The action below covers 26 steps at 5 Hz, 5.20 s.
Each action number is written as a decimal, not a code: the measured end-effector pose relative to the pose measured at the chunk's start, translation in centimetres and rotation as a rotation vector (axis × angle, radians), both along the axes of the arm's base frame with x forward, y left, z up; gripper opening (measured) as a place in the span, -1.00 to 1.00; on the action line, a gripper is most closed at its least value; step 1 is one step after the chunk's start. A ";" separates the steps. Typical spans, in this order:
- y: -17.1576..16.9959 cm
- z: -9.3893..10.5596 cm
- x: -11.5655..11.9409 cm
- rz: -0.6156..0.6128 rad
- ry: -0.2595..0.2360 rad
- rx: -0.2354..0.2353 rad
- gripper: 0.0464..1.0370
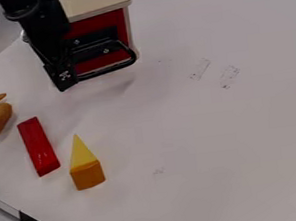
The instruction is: Open the drawer
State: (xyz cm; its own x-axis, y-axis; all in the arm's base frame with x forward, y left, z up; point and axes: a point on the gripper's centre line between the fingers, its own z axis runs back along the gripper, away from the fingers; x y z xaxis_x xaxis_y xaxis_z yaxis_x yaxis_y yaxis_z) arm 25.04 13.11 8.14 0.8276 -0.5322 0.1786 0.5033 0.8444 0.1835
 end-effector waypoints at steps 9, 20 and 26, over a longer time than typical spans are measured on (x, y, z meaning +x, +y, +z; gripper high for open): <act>-3.0 -5.4 3.2 -0.122 0.046 -0.046 -0.73; -9.7 -4.7 -1.5 -0.210 0.054 -0.045 -0.33; -8.0 2.3 -1.6 -0.111 -0.134 -0.004 0.93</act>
